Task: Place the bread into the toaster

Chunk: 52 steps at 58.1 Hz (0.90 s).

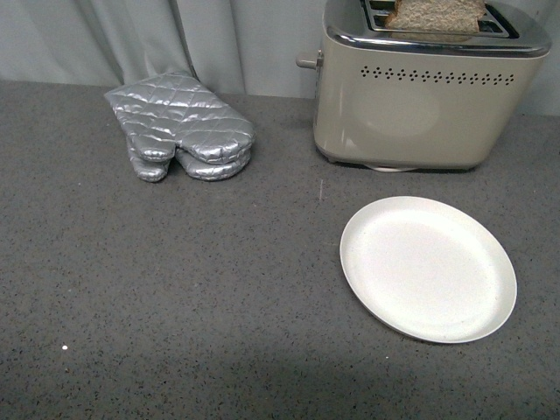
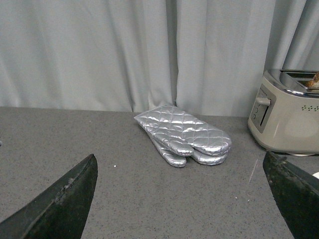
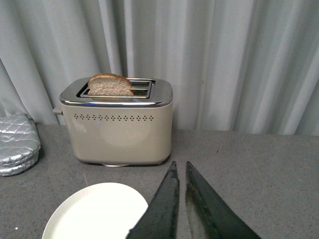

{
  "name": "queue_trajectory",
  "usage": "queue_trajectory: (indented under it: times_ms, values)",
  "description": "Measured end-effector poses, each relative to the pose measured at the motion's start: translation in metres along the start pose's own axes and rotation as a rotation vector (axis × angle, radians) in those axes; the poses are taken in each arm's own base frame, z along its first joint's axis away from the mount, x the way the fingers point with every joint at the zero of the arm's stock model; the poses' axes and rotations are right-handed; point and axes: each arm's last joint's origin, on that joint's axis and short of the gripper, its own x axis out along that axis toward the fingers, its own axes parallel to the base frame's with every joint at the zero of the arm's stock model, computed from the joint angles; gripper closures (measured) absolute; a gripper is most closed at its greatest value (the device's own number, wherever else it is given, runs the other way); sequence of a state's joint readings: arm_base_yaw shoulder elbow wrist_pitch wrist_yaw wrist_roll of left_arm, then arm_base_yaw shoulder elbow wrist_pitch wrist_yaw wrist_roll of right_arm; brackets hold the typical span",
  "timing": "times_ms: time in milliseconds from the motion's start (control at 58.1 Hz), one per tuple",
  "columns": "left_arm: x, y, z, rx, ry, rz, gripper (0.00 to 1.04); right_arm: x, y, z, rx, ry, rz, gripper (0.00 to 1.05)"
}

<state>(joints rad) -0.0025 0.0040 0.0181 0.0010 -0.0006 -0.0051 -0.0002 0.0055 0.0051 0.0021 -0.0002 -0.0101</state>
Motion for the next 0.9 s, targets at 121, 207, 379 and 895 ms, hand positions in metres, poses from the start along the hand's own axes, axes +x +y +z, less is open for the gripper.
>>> queue_trajectory:
  times_ms: [121,207,379,895]
  values:
    - [0.0,0.0,0.0,0.0,0.0,0.0,0.07,-0.0001,0.0,0.0001,0.0,-0.002,0.001,0.74]
    - [0.0,0.0,0.0,0.0,0.0,0.0,0.07,-0.0001,0.0,0.0001,0.0,-0.001,0.001,0.6]
    - [0.0,0.0,0.0,0.0,0.0,0.0,0.07,-0.0001,0.0,0.0001,0.0,-0.001,0.001,0.31]
    - [0.0,0.0,0.0,0.0,0.0,0.0,0.07,-0.0001,0.0,0.0001,0.003,-0.001,0.001,0.1]
